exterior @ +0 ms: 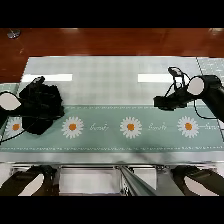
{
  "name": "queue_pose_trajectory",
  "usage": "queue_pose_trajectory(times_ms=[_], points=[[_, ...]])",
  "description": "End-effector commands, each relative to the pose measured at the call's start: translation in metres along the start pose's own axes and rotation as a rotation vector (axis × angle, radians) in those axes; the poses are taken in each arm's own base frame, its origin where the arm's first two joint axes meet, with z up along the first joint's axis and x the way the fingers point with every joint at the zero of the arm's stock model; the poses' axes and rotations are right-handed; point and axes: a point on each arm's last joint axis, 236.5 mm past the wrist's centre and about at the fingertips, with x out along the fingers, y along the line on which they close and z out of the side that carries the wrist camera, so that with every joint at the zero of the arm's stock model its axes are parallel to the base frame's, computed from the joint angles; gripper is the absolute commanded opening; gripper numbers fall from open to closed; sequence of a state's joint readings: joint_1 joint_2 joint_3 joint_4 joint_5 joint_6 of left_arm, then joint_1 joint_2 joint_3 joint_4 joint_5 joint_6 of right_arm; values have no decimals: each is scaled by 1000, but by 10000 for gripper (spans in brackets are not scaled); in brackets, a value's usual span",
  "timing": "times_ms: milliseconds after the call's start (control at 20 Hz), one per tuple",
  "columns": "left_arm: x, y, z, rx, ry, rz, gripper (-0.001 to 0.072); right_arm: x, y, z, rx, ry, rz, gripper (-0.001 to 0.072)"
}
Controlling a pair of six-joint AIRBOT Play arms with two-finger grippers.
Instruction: Fold the shirts.
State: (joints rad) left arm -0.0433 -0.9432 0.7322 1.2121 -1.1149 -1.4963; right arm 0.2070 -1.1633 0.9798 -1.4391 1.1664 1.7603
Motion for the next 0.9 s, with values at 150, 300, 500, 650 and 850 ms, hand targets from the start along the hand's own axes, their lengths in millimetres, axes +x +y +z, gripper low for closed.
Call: queue_pose_trajectory(times_ms=[150,300,500,650,850], points=[[0,0,0,1,1,0,29,0,0,0,0,1,0,30],[0,0,0,1,1,0,28,0,0,0,0,1,0,30],[0,0,0,1,1,0,28,0,0,0,0,1,0,30],[0,0,0,1,1,0,28,0,0,0,0,1,0,30],[0,1,7,1,-31,3,28,0,0,0,-1,0,-1,30]])
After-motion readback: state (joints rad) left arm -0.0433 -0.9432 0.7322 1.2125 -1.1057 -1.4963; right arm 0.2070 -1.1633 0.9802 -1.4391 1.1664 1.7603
